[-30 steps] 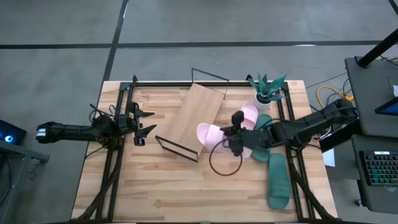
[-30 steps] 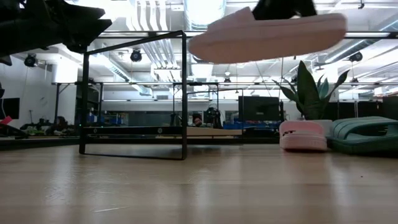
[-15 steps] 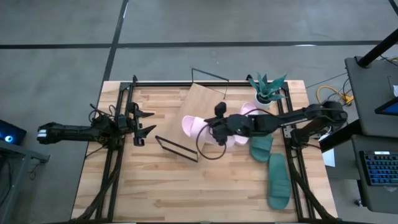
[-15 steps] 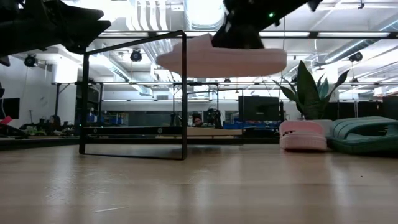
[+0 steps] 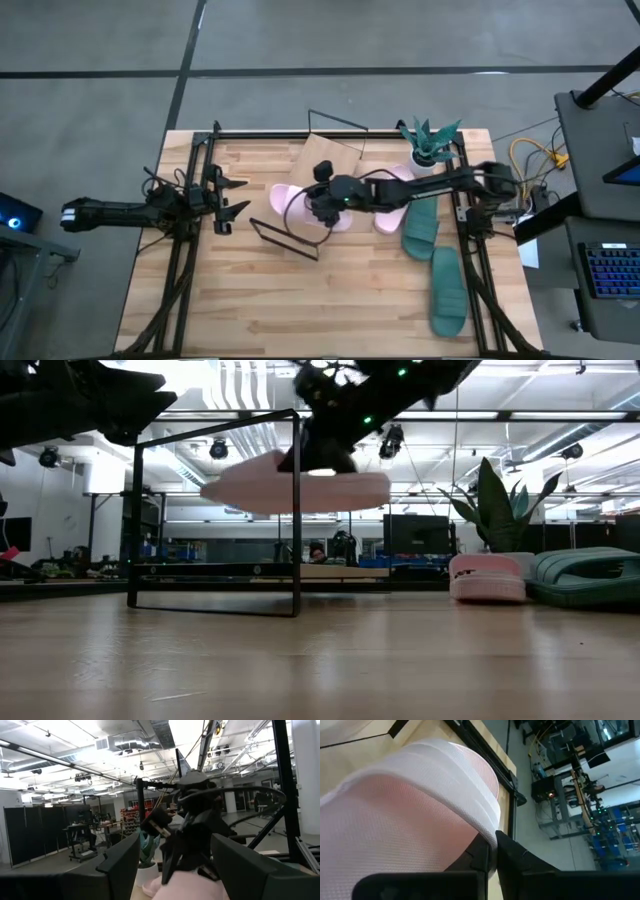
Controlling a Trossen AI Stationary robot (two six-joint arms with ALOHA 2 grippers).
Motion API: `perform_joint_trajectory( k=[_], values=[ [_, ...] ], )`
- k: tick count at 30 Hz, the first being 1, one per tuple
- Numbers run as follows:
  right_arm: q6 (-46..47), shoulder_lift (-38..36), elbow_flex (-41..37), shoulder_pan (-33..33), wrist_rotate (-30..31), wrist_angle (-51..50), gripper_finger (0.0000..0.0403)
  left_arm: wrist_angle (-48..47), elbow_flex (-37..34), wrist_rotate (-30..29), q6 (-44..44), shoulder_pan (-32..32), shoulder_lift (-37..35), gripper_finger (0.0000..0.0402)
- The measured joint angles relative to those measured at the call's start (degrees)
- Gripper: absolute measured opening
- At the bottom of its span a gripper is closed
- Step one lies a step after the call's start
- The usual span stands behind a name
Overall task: Pick and place slides into the shelf
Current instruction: Put the bottom pink slide on the shelf
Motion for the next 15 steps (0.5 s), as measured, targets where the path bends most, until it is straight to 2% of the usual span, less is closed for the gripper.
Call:
perform_joint_trajectory(
  k=[7,15],
  values=[
    [2.6,5.2,4.1,0.1,0.1,0.1,0.0013,-0.4,0.0,0.0,0.0,0.0,0.0,0.0228],
    [7.7,5.9,4.7,0.7,0.5,0.3,0.0013,-3.6,0.0,0.0,0.0,0.0,-0.2,0.0228]
  ],
)
